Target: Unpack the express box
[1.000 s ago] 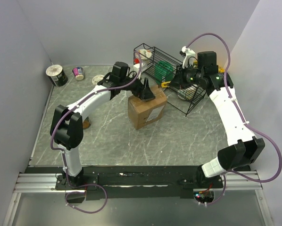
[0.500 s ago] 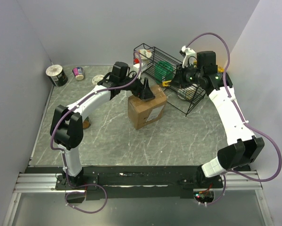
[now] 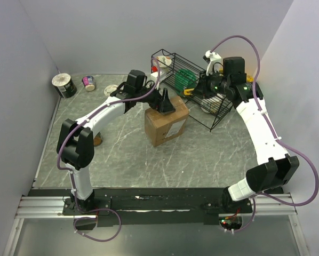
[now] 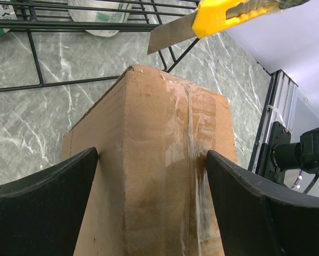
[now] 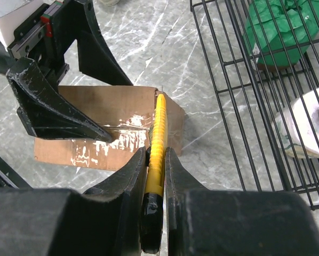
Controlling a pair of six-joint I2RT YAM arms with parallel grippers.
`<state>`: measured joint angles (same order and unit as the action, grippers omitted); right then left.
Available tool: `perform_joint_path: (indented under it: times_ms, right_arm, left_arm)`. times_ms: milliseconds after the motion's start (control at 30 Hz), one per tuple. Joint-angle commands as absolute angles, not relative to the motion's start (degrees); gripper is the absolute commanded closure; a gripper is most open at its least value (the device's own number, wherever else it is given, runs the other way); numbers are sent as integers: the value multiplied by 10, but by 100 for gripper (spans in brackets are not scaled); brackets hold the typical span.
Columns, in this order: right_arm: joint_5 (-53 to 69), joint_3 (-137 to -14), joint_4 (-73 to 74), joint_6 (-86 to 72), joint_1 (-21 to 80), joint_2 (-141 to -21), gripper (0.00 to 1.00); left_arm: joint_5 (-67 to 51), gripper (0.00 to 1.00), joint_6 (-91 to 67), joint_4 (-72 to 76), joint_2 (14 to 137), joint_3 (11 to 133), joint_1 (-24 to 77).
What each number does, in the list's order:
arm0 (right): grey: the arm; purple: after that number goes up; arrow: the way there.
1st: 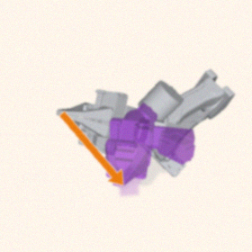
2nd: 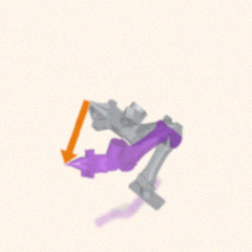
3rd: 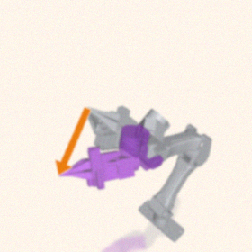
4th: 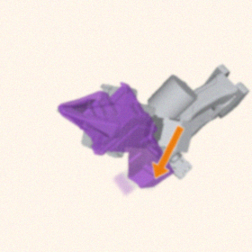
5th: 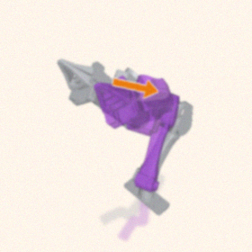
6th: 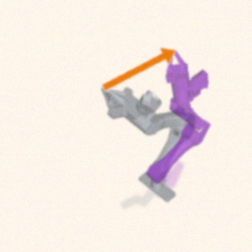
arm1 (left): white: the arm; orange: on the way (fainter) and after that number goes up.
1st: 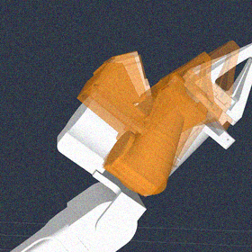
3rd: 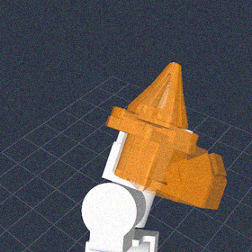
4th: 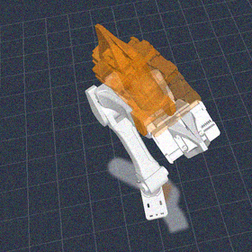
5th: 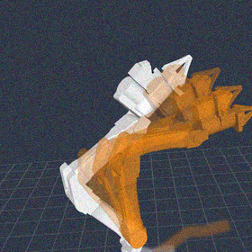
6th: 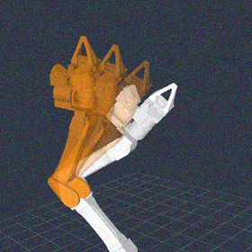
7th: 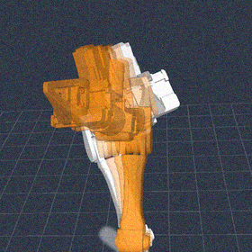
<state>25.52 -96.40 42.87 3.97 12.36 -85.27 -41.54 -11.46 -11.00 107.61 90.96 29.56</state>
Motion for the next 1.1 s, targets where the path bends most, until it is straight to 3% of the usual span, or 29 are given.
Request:
perform_joint_path:
  times_ms: [0, 1067]
  right_arm:
    - [265, -972, 412, 49, 129, -838, 100]
    - [226, -954, 466, 126, 166, -820, 100]
  left_arm:
    - [-386, 12, -93, -136, 1082, 891, 300]
    - [-362, 12, -95, -137, 1098, 896, 297]
